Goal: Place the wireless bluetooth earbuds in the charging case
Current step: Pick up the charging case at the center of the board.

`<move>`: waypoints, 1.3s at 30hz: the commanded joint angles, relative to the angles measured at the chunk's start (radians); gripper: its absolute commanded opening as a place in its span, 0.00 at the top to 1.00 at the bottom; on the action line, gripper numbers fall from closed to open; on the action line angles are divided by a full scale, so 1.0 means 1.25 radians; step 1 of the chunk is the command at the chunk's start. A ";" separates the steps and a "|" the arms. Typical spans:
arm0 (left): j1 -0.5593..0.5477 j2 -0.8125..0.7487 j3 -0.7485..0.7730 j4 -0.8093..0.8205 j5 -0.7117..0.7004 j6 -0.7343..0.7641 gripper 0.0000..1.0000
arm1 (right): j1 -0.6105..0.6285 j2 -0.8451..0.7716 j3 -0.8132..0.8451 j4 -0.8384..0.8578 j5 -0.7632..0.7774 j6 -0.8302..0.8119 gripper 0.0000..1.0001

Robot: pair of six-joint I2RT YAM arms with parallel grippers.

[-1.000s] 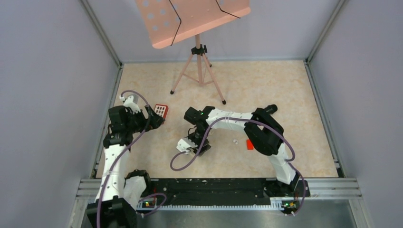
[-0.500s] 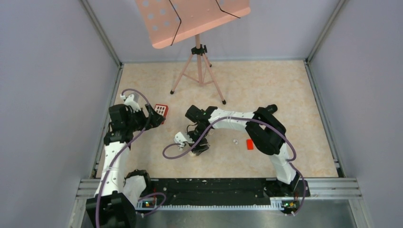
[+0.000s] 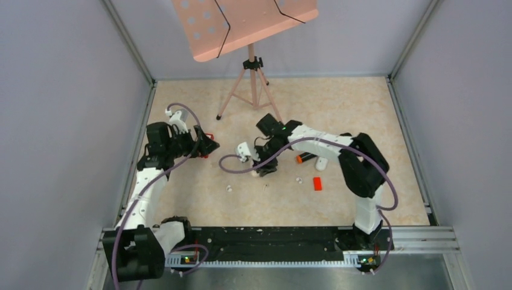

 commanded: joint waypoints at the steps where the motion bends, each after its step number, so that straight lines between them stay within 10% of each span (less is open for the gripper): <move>1: -0.076 0.019 0.092 0.123 0.103 0.042 0.15 | -0.072 -0.219 0.022 0.010 0.058 0.036 0.68; 14: -0.356 0.144 0.281 0.337 0.248 0.013 0.23 | -0.101 -0.574 -0.112 0.301 0.246 0.146 0.69; 39: -0.409 0.297 0.380 0.448 0.314 -0.106 0.50 | -0.031 -0.567 -0.134 0.402 0.281 0.079 0.69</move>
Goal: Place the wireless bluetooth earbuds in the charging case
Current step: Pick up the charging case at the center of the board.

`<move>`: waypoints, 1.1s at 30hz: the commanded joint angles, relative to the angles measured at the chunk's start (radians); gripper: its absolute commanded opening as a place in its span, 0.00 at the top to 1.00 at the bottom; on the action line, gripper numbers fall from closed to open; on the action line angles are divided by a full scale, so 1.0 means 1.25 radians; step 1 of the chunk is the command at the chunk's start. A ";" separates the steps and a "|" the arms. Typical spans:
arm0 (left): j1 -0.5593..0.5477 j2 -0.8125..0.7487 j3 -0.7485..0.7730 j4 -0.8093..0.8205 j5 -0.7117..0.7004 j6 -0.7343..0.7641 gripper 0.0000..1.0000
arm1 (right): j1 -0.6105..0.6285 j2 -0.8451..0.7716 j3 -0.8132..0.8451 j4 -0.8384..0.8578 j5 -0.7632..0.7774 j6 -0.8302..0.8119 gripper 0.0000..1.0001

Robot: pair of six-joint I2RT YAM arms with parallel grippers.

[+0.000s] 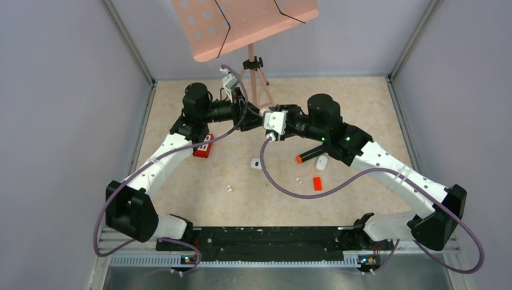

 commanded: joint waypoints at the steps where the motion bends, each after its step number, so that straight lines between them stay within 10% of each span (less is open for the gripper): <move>1: -0.007 0.022 0.037 0.039 0.019 0.007 0.53 | 0.018 0.004 0.002 0.064 0.014 -0.005 0.69; 10: -0.010 0.031 0.030 0.067 0.033 0.010 1.00 | 0.020 0.017 0.005 0.014 0.004 0.010 0.53; 14: -0.009 0.019 0.009 0.078 0.042 0.031 1.00 | -0.024 0.058 0.111 -0.155 -0.074 0.148 0.32; 22: -0.010 -0.059 -0.133 0.210 0.092 0.216 1.00 | -0.189 0.247 0.456 -0.591 -0.427 0.292 0.33; 33: -0.018 -0.079 -0.159 0.188 0.107 0.314 1.00 | -0.190 0.281 0.476 -0.617 -0.521 0.285 0.41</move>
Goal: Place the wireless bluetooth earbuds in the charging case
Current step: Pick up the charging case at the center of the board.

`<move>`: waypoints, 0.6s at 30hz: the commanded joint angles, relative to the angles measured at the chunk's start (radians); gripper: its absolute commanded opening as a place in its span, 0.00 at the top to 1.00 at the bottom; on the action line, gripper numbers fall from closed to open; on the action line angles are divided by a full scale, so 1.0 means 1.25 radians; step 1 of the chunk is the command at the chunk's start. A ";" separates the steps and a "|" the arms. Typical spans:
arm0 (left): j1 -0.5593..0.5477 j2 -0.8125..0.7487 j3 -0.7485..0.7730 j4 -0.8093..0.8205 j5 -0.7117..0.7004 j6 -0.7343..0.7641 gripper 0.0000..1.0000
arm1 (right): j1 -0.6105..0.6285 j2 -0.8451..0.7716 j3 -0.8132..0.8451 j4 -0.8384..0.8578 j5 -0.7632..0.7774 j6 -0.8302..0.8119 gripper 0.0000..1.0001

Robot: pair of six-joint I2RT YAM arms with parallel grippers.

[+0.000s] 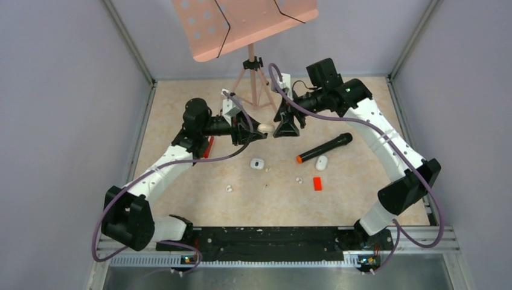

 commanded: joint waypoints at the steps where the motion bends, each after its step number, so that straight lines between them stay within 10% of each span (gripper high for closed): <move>1: -0.006 -0.029 -0.008 0.062 0.014 0.042 1.00 | 0.002 0.010 0.043 -0.020 -0.069 0.015 0.42; 12: -0.031 -0.008 0.000 0.074 -0.021 0.034 1.00 | 0.023 0.045 0.080 -0.018 -0.067 -0.003 0.80; 18: -0.032 -0.015 -0.008 -0.003 -0.078 0.057 0.64 | 0.023 0.030 0.100 -0.024 0.017 -0.049 0.91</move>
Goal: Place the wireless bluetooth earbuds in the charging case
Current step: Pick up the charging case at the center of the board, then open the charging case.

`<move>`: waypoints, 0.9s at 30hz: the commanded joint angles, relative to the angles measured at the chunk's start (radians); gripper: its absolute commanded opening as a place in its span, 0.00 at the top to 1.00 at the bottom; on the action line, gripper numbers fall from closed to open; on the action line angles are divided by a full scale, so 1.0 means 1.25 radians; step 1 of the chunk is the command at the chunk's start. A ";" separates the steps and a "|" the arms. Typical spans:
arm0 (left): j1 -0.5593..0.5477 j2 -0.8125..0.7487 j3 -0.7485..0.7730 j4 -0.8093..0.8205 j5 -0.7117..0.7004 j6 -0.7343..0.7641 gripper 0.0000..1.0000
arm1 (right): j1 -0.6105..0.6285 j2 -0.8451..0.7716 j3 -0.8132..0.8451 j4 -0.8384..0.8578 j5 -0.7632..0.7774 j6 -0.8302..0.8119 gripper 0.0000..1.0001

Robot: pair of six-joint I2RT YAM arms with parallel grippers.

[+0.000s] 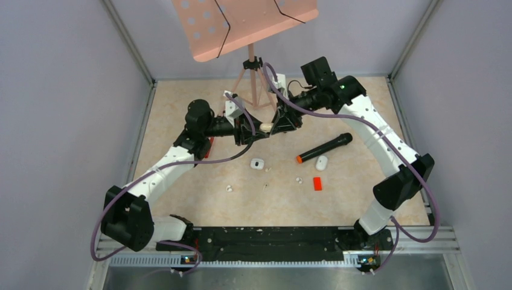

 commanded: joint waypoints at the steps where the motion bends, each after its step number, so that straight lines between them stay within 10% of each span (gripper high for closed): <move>1: -0.009 -0.012 -0.005 -0.028 -0.044 0.028 0.60 | 0.011 -0.017 0.056 0.010 0.057 -0.045 0.91; 14: -0.008 0.006 -0.016 0.040 -0.048 -0.044 0.78 | 0.011 -0.011 0.058 0.014 0.075 -0.057 0.90; 18: -0.008 0.007 -0.022 0.045 -0.052 -0.044 0.99 | 0.011 -0.008 0.057 0.019 0.090 -0.035 0.71; 27: -0.009 0.001 -0.055 0.089 -0.036 -0.021 1.00 | -0.013 0.005 0.053 0.050 0.098 0.084 0.56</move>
